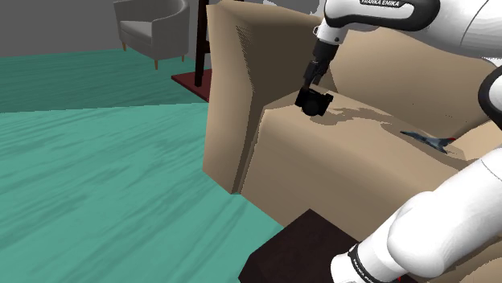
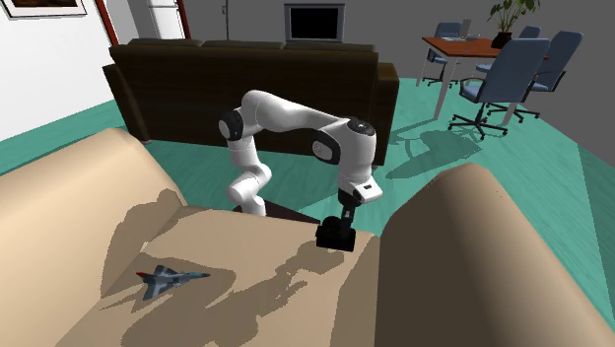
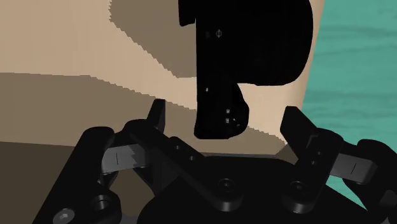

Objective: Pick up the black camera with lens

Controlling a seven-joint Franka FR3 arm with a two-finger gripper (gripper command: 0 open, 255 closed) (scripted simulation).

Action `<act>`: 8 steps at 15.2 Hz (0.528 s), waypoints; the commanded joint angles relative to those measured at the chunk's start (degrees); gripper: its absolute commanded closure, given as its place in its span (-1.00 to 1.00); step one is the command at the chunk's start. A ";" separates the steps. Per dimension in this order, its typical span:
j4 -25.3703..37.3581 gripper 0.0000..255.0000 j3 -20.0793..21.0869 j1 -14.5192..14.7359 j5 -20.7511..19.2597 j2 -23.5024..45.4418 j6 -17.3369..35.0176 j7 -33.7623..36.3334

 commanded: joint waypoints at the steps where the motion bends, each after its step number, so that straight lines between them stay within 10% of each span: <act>1: -0.60 -1.00 -0.07 -0.04 0.01 0.41 1.05 -0.18; 8: -5.20 -1.00 -0.09 -0.07 -0.10 0.14 5.38 -0.01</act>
